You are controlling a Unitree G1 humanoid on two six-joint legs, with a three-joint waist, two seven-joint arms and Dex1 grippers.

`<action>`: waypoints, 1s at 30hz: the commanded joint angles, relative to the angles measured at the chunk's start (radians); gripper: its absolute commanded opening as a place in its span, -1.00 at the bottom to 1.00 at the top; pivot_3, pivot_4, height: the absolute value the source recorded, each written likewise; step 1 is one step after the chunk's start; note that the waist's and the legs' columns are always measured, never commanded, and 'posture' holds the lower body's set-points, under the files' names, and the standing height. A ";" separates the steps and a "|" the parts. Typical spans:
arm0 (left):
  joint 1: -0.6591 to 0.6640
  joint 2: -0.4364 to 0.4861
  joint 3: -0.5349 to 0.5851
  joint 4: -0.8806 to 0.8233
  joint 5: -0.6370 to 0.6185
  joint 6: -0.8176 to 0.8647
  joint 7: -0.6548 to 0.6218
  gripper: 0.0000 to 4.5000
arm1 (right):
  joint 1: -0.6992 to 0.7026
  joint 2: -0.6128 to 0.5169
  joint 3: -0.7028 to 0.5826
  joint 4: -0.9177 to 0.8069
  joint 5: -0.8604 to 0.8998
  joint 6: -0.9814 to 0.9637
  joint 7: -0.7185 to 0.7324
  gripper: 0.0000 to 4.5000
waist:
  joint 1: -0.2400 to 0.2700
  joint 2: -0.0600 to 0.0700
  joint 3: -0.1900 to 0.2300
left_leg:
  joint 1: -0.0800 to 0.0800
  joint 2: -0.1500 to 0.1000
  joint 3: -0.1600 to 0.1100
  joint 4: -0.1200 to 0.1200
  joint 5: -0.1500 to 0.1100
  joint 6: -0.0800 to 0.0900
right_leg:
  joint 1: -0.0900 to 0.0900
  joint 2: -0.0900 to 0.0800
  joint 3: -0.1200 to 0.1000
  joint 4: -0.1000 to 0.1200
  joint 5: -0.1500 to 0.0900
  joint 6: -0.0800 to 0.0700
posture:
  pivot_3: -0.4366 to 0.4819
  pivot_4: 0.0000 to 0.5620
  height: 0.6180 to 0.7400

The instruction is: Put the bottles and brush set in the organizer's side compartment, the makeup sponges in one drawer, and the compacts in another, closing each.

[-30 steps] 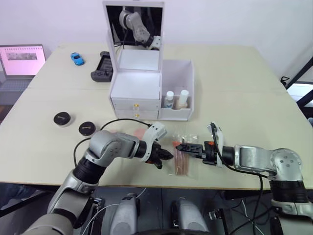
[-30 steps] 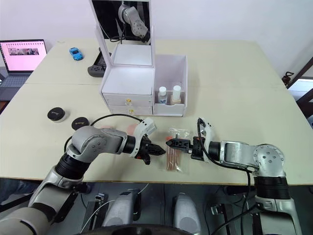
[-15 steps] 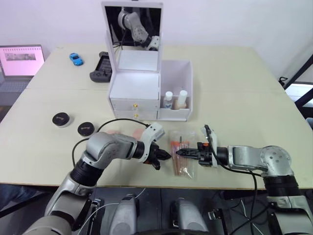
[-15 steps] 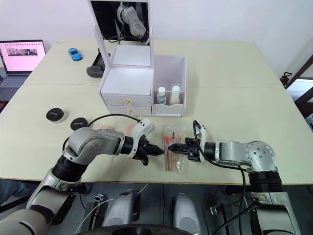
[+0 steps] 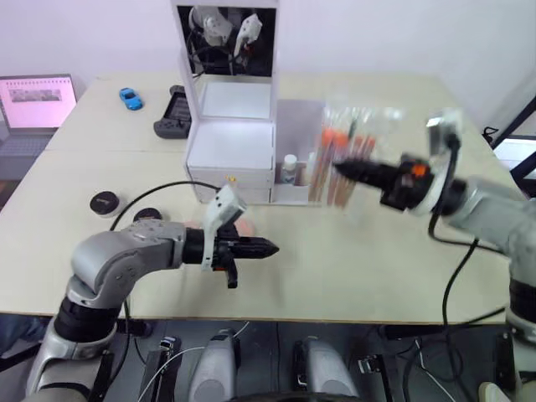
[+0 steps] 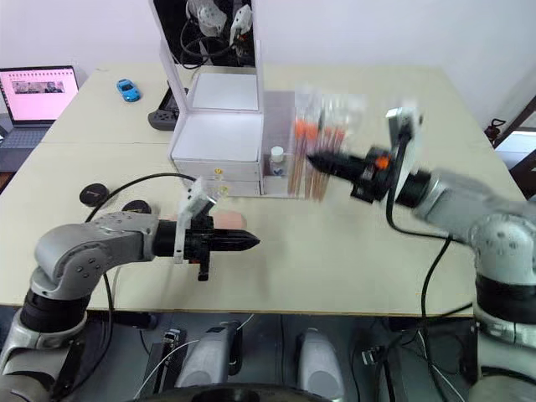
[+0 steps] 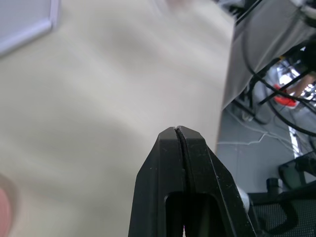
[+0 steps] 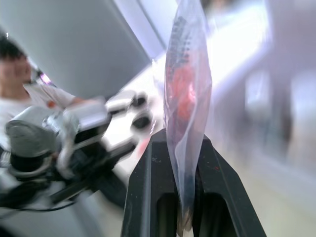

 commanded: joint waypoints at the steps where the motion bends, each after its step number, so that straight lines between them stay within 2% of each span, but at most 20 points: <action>1: 0.036 0.035 0.083 -0.053 -0.012 -0.074 -0.022 -1.00 | -0.228 0.036 0.123 0.186 -0.250 -0.221 0.198 -0.97 | -0.003 0.001 0.001 | 0.000 0.000 0.000 0.000 0.000 0.000 | 0.000 0.000 0.000 0.000 0.000 0.000 | -0.05 -0.47 1.00; 4: 0.076 0.041 0.131 -0.080 -0.001 -0.130 0.007 -1.00 | -0.428 0.098 0.260 0.497 -0.486 -0.440 0.384 -0.97 | -0.008 0.001 0.002 | 0.000 0.000 0.001 -0.001 0.000 0.000 | -0.001 0.000 0.001 0.000 0.001 0.002 | -0.05 -0.47 1.00; 6: 0.099 0.033 0.169 -0.104 -0.004 -0.164 0.037 -1.00 | -0.538 0.157 0.330 0.753 -0.667 -0.685 0.451 -0.97 | -0.015 0.001 0.003 | 0.000 0.000 0.002 -0.001 0.000 0.000 | -0.001 0.000 0.002 0.000 0.002 0.003 | -0.05 -0.47 1.00; 10: 0.171 -0.010 0.258 -0.176 -0.017 -0.248 0.112 -1.00 | -0.705 0.284 0.349 1.189 -0.822 -0.984 0.540 -0.97 | -0.019 0.000 0.004 | 0.000 0.000 0.004 -0.001 0.000 -0.001 | -0.001 -0.001 0.003 0.000 0.002 0.004 | -0.05 -0.47 1.00; 13: 0.215 -0.018 0.326 -0.228 -0.077 -0.265 0.147 -1.00 | -0.760 0.332 0.346 1.404 -0.916 -1.131 0.536 -0.97 | -0.019 0.000 0.005 | 0.000 0.000 0.007 -0.002 0.001 -0.002 | -0.003 -0.001 0.005 0.001 0.003 0.005 | -0.05 -0.47 1.00; 19: 0.234 0.006 0.416 -0.242 -0.194 -0.275 0.207 -1.00 | -0.779 0.374 0.302 1.556 -0.992 -1.214 0.533 -0.97 | -0.019 0.001 0.005 | 0.001 0.000 0.007 -0.002 0.003 -0.005 | -0.003 -0.001 0.006 0.002 0.004 0.004 | -0.05 -0.47 1.00; 26: 0.229 0.050 0.407 -0.250 -0.244 -0.280 0.259 -1.00 | -0.762 0.415 0.261 1.612 -1.071 -1.267 0.481 -0.97 | -0.020 0.001 0.005 | 0.002 0.000 0.008 -0.003 0.003 -0.005 | -0.002 -0.001 0.007 0.003 0.004 0.004 | -0.05 -0.47 1.00; 29: 0.217 0.063 0.390 -0.246 -0.249 -0.283 0.274 -1.00 | -0.769 0.428 0.245 1.619 -1.090 -1.270 0.473 -0.48 | -0.020 0.001 0.005 | 0.002 0.000 0.008 -0.003 0.003 -0.005 | -0.002 -0.001 0.008 0.003 0.004 0.004 | -0.05 -0.47 1.00; 30: 0.212 0.065 0.385 -0.245 -0.253 -0.283 0.279 -1.00 | -0.772 0.429 0.238 1.620 -1.096 -1.269 0.474 -0.24 | -0.019 0.001 0.005 | 0.002 0.000 0.008 -0.003 0.003 -0.005 | -0.002 -0.001 0.008 0.003 0.004 0.004 | -0.05 -0.47 1.00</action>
